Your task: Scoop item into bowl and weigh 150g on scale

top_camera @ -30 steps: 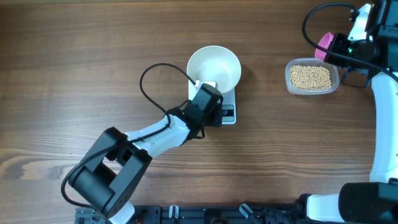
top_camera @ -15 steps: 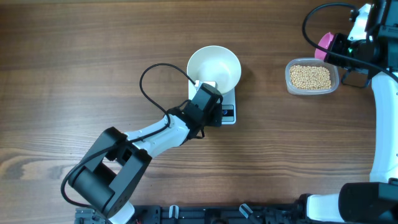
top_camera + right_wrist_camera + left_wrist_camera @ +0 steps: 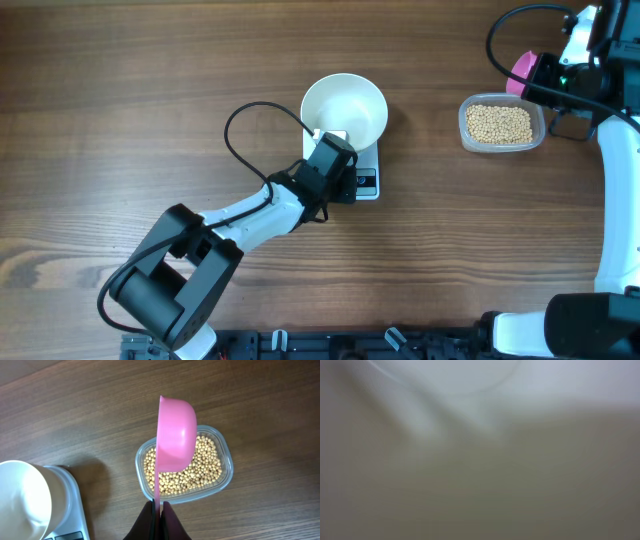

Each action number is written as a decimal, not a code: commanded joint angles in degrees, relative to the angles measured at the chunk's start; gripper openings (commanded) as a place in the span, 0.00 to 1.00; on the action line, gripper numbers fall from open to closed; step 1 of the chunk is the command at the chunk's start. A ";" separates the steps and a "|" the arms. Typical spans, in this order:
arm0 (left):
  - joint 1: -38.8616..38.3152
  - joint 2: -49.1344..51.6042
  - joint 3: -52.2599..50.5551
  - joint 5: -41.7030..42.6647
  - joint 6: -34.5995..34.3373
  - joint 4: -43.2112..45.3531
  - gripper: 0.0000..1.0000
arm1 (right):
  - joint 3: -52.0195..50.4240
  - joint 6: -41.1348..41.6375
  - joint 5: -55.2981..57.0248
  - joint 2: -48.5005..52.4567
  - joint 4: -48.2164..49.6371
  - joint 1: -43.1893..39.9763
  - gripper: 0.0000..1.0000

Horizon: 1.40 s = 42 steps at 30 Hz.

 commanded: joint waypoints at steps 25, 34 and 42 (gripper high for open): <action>0.11 1.77 -0.70 2.40 0.48 -0.35 0.04 | 0.70 0.33 -0.85 -0.20 1.20 -0.17 0.04; 0.11 1.68 -0.68 2.40 0.48 0.79 0.04 | 0.70 0.24 -0.85 -0.22 1.33 -0.17 0.04; 0.11 1.09 -0.68 0.79 0.48 1.66 0.04 | 0.70 0.24 -0.85 -0.20 1.31 -0.17 0.04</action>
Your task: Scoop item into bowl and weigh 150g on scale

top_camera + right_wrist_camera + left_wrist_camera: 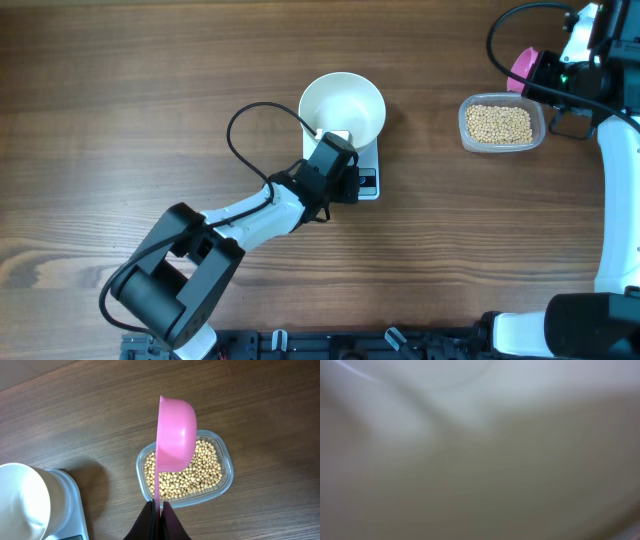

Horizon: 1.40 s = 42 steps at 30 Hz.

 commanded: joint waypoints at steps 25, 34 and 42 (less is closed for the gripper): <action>0.11 0.85 -0.68 -4.42 0.46 -2.86 0.04 | 0.70 0.37 -0.85 -0.20 0.13 -0.17 0.04; 0.11 1.44 -0.68 -4.42 0.48 -4.42 0.04 | 0.70 0.39 -0.85 -0.22 0.11 -0.17 0.04; 0.11 1.46 -0.68 -4.42 0.48 -3.96 0.04 | 0.70 0.39 -0.85 -0.22 0.13 -0.17 0.04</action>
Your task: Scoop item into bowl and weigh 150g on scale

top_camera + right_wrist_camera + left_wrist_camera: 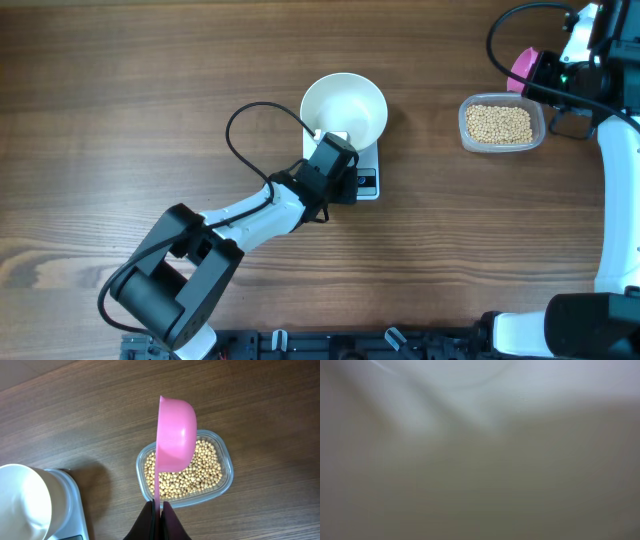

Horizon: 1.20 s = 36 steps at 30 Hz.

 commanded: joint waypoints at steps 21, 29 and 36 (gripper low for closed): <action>0.17 3.04 -1.07 -2.47 0.46 -1.14 0.04 | 0.70 0.39 -0.85 -0.20 0.13 -0.17 0.04; 0.17 2.71 -1.07 -2.45 0.46 -1.16 0.04 | 0.70 0.39 -0.85 -0.22 0.13 -0.17 0.04; 0.17 -1.88 -1.07 -0.92 0.39 -1.51 0.04 | 0.70 0.37 -0.85 -0.20 0.07 -0.17 0.04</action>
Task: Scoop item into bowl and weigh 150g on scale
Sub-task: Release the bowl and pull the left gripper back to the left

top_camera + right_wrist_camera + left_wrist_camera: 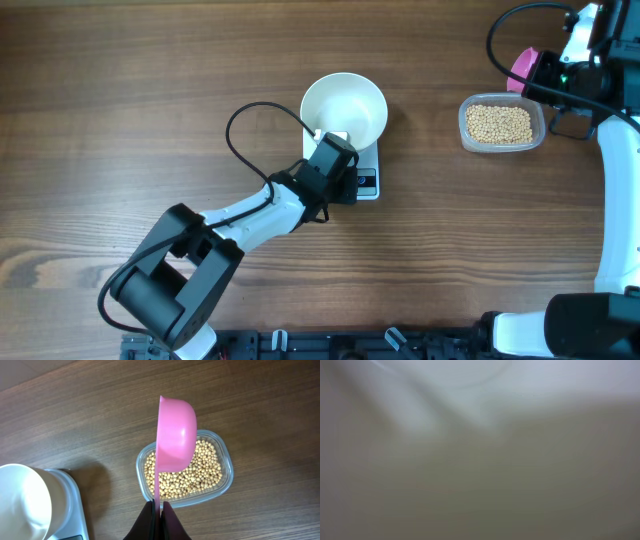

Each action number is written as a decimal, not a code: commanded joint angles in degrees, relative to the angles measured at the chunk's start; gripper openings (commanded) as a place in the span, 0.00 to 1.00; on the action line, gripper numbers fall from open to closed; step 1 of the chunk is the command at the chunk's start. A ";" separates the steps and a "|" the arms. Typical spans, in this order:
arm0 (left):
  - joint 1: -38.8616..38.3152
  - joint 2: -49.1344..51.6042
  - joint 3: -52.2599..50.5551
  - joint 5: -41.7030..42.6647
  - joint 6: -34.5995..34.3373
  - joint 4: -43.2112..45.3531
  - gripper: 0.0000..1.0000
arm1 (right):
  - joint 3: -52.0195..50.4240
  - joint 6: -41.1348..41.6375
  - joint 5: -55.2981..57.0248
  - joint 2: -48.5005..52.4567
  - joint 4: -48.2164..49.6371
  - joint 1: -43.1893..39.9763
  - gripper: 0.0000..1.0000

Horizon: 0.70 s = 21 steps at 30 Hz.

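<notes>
A white bowl stands empty on a small white scale at the table's middle. My left gripper is down at the bowl's near rim; its wrist view is a white blur, so its jaws cannot be read. A clear tub of soybeans sits to the right. My right gripper is shut on the handle of a pink scoop, held on its edge above the tub of soybeans. The pink scoop shows just beyond the tub in the overhead view.
The wooden table carries the scale's display on its near side. A black cable loops off the left arm beside the bowl. The right arm's white link runs down the right edge.
The left gripper stayed at the bowl's near rim throughout; the bowl sat slightly further left at the middle moment, then back. The right gripper kept the pink scoop over the bean tub the whole time.
</notes>
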 commanded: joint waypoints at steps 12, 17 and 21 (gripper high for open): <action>0.44 -34.42 -1.07 0.85 -4.33 -9.46 0.04 | 0.70 0.31 -0.87 -0.20 -0.33 -0.17 0.04; 4.74 -48.19 -1.07 -9.53 -4.33 -11.74 0.04 | 0.70 0.17 -0.85 -0.20 -1.51 -0.17 0.04; 13.84 -57.18 -1.07 -22.97 -5.99 -15.30 0.07 | 0.70 -1.95 -0.87 -0.22 -2.93 -0.17 0.04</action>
